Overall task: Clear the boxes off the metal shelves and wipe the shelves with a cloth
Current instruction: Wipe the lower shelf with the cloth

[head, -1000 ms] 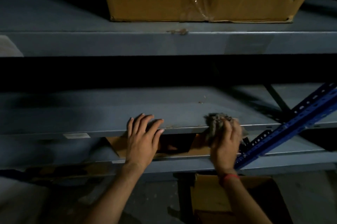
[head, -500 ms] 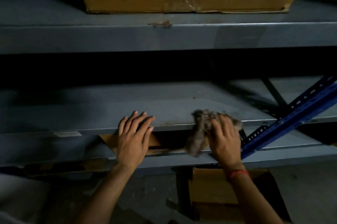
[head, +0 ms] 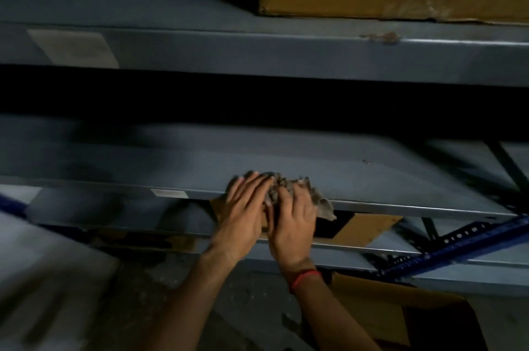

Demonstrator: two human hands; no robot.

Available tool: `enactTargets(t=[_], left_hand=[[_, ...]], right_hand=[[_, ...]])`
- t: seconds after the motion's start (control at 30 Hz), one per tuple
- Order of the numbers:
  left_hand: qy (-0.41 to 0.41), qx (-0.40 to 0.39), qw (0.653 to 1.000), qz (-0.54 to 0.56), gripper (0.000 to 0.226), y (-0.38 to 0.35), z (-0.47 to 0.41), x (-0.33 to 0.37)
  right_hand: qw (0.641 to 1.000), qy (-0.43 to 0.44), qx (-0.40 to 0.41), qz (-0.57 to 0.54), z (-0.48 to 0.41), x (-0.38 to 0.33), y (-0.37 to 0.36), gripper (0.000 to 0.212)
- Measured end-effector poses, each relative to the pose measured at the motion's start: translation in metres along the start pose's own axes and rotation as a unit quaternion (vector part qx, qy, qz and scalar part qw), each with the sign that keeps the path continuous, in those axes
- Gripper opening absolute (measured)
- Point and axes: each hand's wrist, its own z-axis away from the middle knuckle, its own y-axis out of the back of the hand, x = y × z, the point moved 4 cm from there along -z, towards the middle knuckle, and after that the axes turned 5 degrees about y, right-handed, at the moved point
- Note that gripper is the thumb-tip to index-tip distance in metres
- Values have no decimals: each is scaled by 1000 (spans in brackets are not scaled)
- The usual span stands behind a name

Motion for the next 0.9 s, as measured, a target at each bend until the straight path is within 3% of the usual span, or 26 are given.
enactTargets(t=[0.13,0.2,0.3,0.43,0.57,0.67,0.8,0.9], left_hand=[[142,40,986,-84,49,40,33,-74],[168,41,980,-98,52,53,43,-109],[149,46,983,-91,49,63,48,-139],[116,72,989,-55,42,70,42,-153],[97,95,990,-26,35,71,39,-156],[102,86,991,-4,33,71,36,-152],[95,47,994,25,38,73,40,-171],[85,-2,996,21,47,84,46,-199]], right_hand=[[994,90,-36,59,-3,-23,-16,62],[983,136,-80,98,-4,-2,-5,66],[989,59,-66,122,3,47,26,48],[995,-58,-19,82,12,56,37,44],[996,-78,23,38,11,16,8,40],[998,-58,-8,20,6,-41,-31,60],[999,33,-23,-13,-8,-159,-90,44],[995,78,-54,5,-16,-183,-105,48]])
